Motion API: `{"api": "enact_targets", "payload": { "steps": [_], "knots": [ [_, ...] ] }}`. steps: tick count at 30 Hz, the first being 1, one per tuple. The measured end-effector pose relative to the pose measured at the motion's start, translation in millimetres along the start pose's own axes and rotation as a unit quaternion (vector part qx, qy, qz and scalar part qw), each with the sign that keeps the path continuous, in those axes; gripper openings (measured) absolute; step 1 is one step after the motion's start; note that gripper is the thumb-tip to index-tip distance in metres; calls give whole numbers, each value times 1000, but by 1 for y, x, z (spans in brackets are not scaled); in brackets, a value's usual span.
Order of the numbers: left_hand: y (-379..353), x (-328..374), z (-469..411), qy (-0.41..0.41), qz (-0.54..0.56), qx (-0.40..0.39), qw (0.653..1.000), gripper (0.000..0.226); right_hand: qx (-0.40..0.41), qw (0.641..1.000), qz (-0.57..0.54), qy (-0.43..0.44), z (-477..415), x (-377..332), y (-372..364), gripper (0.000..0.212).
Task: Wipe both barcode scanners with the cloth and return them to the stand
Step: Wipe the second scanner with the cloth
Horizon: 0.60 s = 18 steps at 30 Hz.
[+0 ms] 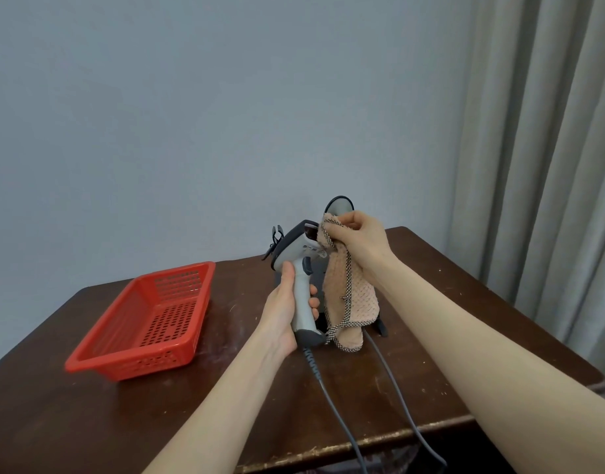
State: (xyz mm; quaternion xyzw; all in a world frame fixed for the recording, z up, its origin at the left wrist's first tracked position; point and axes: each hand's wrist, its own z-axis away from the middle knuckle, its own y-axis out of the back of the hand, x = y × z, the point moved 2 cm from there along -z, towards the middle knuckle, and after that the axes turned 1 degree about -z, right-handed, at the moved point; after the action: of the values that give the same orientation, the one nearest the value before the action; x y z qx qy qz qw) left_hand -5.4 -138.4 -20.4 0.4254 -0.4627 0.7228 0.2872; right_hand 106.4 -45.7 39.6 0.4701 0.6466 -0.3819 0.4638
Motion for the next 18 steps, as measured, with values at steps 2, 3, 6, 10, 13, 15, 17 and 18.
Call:
{"api": "enact_targets", "payload": {
  "steps": [2,3,6,10,13,15,17,18],
  "knots": [
    [0,-1,0,3,1,-2,1000,51,-26,999,-11,24,3,-7,-5,9],
    [-1,-2,0,4,1,-2,1000,51,-35,999,-2,31,4,-9,-8,7],
    [-3,-1,1,1,-5,-7,1000,50,-33,999,13,2,2,-8,-11,23],
    [-2,0,1,-5,-24,-9,1000,48,-67,995,-28,-71,0,-5,-7,23],
    [-1,-1,1,-3,-20,-9,1000,48,-62,995,-29,-68,0,-5,-6,19],
    [-3,-2,1,-3,-12,-12,1000,48,-47,996,-32,-65,-2,-4,-5,17],
    [-5,-2,1,-4,-8,-14,1000,48,-22,998,-27,-61,-3,-4,-3,19],
    [-6,-2,1,-4,-8,-15,1000,48,-6,998,-16,-57,-4,-4,-2,20]
  ]
}}
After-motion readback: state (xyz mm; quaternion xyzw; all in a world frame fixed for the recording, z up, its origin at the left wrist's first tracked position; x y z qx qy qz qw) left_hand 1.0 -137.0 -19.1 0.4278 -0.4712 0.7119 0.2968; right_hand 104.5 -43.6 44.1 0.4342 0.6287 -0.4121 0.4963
